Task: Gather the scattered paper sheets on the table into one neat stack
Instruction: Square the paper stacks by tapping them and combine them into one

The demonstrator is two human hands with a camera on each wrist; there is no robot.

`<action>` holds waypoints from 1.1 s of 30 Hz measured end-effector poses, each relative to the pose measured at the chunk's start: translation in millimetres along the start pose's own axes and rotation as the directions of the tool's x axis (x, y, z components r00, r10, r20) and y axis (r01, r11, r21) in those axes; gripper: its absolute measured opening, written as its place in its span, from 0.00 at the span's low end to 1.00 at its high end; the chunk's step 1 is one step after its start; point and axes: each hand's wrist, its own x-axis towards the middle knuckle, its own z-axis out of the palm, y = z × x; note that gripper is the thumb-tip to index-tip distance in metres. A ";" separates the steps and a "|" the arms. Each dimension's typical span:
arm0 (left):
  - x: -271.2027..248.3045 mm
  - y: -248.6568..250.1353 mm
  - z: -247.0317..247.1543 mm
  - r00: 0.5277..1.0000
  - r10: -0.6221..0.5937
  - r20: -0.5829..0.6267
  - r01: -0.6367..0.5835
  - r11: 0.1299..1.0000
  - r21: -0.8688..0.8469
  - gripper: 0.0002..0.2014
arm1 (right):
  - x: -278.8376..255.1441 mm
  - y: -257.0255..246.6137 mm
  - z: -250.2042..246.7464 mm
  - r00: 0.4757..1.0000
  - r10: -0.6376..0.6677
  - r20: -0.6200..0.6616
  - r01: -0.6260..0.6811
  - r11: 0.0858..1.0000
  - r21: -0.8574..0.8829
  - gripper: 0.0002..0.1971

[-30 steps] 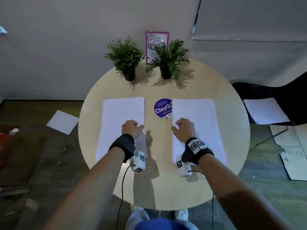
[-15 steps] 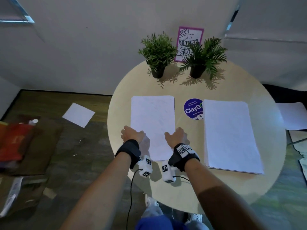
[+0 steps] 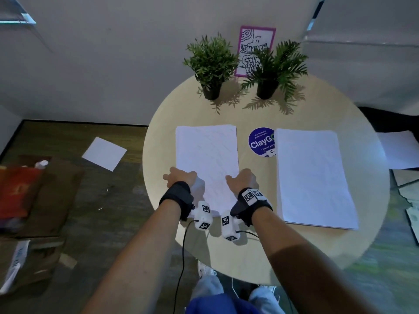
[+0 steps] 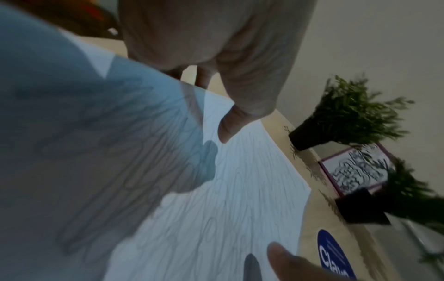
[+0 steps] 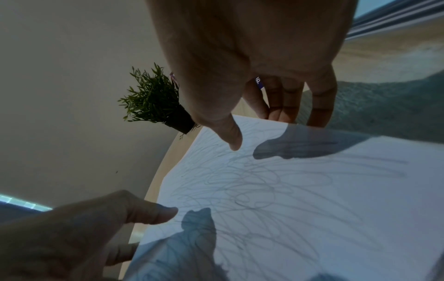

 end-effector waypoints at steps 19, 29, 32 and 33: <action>-19.4 12.0 3.5 0.999 0.011 -0.035 -0.013 0.999 -0.048 0.35 | 1.9 3.7 12.2 0.998 -0.056 -0.027 0.054 0.996 -0.068 0.23; -15.3 2.2 -3.1 0.995 0.091 -0.035 -0.096 0.982 -0.165 0.30 | 7.9 8.3 11.2 0.998 -0.066 -0.013 0.064 0.995 -0.074 0.26; -4.7 -5.5 -8.9 0.983 0.182 0.022 -0.171 0.954 -0.247 0.22 | 7.9 11.7 11.1 0.997 -0.071 -0.030 0.069 0.996 -0.065 0.29; -4.3 -7.1 -11.9 0.979 0.200 0.037 -0.184 0.947 -0.262 0.17 | 7.8 13.0 11.4 0.997 -0.076 -0.034 0.073 0.995 -0.064 0.30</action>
